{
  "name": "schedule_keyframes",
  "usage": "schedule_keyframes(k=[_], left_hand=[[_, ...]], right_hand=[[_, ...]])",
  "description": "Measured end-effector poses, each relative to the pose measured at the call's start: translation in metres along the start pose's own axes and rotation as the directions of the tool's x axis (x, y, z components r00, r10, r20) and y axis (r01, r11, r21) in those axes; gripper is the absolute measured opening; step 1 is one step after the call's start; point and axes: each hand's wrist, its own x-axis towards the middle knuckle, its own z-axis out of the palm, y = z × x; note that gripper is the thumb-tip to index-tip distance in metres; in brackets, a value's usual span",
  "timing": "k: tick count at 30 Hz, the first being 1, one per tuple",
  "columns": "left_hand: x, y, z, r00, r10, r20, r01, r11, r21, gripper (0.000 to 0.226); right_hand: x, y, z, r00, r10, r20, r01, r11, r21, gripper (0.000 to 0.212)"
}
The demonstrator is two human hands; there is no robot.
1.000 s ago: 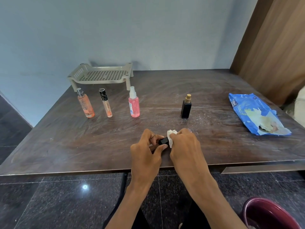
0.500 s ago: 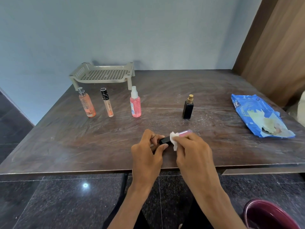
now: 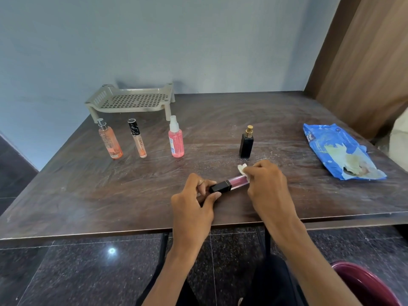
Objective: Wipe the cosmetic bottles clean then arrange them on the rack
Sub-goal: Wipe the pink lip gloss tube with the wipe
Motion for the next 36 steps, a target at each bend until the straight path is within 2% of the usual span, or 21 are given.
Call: schedule_keyframes(k=[3,8,14,18,21,26,32,36], left_hand=[[0.0,-0.001,0.0,1.0,-0.002,-0.006,0.002,1.0,0.009,0.053],[0.0,-0.004,-0.001,1.0,-0.015,-0.021,0.015,1.0,0.007,0.047],[0.005,-0.003,-0.002,0.995,-0.097,0.007,0.097,0.99,-0.106,0.039],[0.013,-0.004,-0.004,0.989,-0.138,0.054,0.141,0.989,-0.054,0.032],[0.016,0.0,-0.006,0.971,-0.226,0.082,0.233,0.968,-0.088,0.026],[0.015,0.008,-0.003,0.924,-0.354,0.147,0.381,0.889,-0.254,0.012],[0.018,0.01,-0.001,0.933,-0.349,0.091,0.36,0.904,-0.231,0.014],[0.019,0.012,-0.007,0.963,-0.22,0.153,0.24,0.962,-0.128,0.026]], right_hand=[[-0.006,-0.009,0.002,0.999,-0.031,0.021,0.032,0.999,-0.036,0.024],[-0.024,-0.043,0.009,0.984,-0.158,0.081,0.154,0.986,0.06,0.017],[-0.017,-0.027,0.014,0.996,-0.094,0.013,0.091,0.987,0.135,0.023],[-0.016,-0.025,0.011,0.993,-0.119,0.004,0.116,0.976,0.185,0.02],[-0.015,-0.025,0.01,0.994,-0.113,0.004,0.11,0.971,0.213,0.021],[-0.02,-0.028,0.009,0.993,-0.114,-0.043,0.121,0.964,0.238,0.017],[-0.029,-0.026,0.006,0.987,-0.121,-0.105,0.145,0.952,0.269,0.022],[-0.022,-0.006,0.002,0.994,-0.014,-0.11,0.039,0.974,0.224,0.019]])
